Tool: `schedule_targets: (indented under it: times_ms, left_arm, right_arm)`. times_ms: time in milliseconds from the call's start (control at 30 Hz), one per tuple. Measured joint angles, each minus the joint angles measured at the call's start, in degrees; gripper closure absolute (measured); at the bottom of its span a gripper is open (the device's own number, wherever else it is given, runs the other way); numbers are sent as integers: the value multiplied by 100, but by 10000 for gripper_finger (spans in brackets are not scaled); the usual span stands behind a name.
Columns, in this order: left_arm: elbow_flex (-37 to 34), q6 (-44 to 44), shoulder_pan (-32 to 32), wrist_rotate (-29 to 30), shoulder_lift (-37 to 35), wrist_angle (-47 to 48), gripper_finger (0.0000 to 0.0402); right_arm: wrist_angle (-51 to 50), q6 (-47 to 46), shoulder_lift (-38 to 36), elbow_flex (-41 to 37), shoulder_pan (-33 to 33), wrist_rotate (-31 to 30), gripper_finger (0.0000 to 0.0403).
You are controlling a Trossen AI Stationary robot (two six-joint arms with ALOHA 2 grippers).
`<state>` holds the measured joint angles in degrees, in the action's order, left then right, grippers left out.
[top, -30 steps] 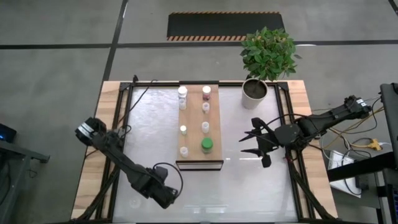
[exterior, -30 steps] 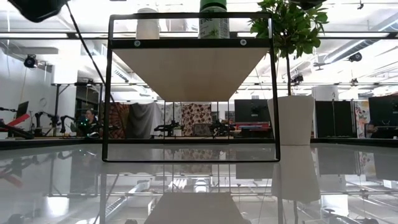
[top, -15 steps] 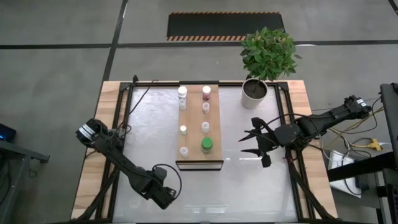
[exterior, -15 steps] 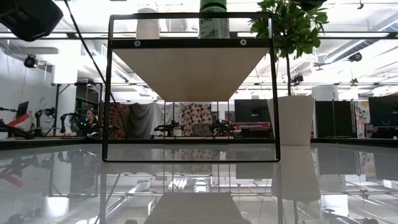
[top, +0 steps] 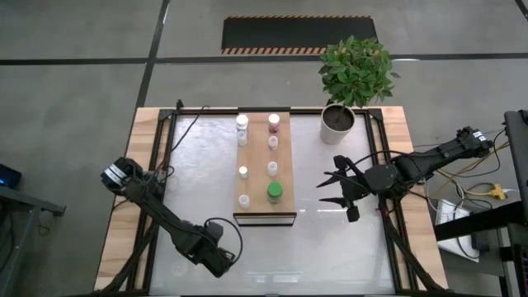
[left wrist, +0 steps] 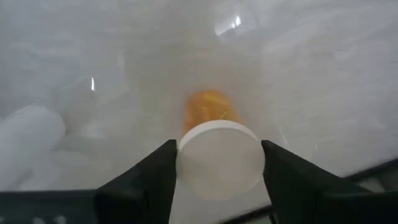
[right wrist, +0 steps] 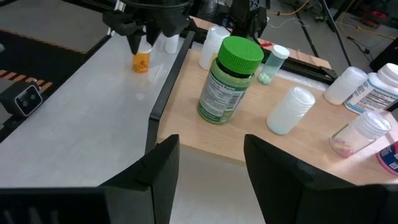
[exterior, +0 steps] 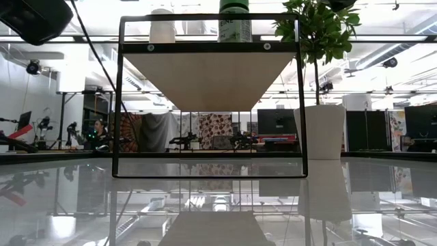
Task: Pick and place medicine bottles onto shelf by color
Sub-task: Put the orange pill bottle on the shelf
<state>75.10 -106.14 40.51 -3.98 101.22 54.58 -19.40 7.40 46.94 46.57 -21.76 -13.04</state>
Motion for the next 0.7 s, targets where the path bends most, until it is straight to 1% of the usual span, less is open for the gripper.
schedule_targets:
  times_ms: [200, 333, 467, 567, 700]
  left_arm:
    - [308, 481, -40, -664, -254, 0, 217]
    - [803, 1132, -72, -1058, -356, -3, 216]
    - [1443, 1459, -199, -2008, -372, 38, 215]
    - [1888, 1724, -302, -2398, -372, 439, 214]
    - [2488, 2302, -441, -2702, -370, 1412, 214]
  right_arm:
    - [0, 2, 0, 2, 0, 0, 232]
    - [1, 7, 0, 4, 0, -2, 232]
    - [2, 7, 0, 4, 0, -2, 232]
    - [2, 8, 0, 4, 0, -3, 232]
    - [31, 19, 0, 4, 2, -4, 232]
